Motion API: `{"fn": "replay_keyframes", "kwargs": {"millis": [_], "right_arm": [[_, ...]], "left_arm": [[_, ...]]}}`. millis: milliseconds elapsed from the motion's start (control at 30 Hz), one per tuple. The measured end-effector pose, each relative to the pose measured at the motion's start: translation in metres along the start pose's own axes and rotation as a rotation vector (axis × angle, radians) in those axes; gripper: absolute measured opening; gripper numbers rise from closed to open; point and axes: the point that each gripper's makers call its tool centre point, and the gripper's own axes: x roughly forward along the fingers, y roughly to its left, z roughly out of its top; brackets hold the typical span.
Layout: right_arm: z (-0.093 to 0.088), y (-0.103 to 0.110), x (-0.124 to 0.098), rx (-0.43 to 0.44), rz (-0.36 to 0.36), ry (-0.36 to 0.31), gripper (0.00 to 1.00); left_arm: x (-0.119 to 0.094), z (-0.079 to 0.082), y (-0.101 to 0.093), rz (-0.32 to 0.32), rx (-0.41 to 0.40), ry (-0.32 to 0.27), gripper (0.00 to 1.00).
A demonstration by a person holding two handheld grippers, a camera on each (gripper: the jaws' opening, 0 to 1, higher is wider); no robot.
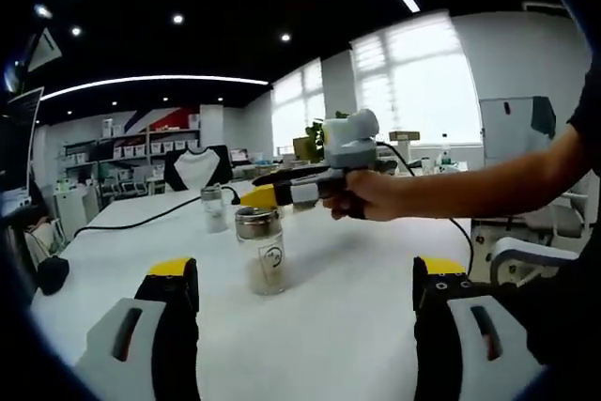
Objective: Rotate the seasoning bottle until the label or dispensing opening points toward the visible target arrow and the bottle remains upright within the marked orientation range
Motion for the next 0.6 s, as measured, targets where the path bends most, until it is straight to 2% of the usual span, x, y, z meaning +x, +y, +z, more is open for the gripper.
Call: {"fn": "replay_keyframes", "kwargs": {"millis": [67,167,267,333,400,467,600], "right_arm": [[0.002,-0.008,0.008,0.000,-0.024,-0.013,0.50],[-0.006,-0.023,0.021,-0.007,-0.071,0.011,0.47],[-0.009,-0.037,0.030,0.058,-0.101,-0.001,0.40],[-0.010,-0.047,0.035,0.082,-0.126,-0.013,0.40],[-0.012,-0.053,0.043,0.073,-0.136,-0.009,0.40],[-0.013,-0.055,0.048,0.039,-0.142,0.008,0.39],[-0.009,-0.064,0.061,0.065,-0.148,-0.008,0.36]], "left_arm": [[0.002,0.000,0.000,0.008,0.005,0.004,1.00],[0.006,0.000,-0.002,0.013,0.009,0.014,1.00],[0.010,0.001,-0.004,0.017,-0.002,0.016,1.00],[0.011,-0.002,-0.003,0.026,0.002,0.025,1.00],[0.012,-0.005,-0.003,0.028,0.012,0.040,1.00],[0.012,-0.003,-0.001,0.036,0.012,0.029,1.00],[0.015,-0.002,-0.002,0.036,0.007,0.025,1.00]]}}
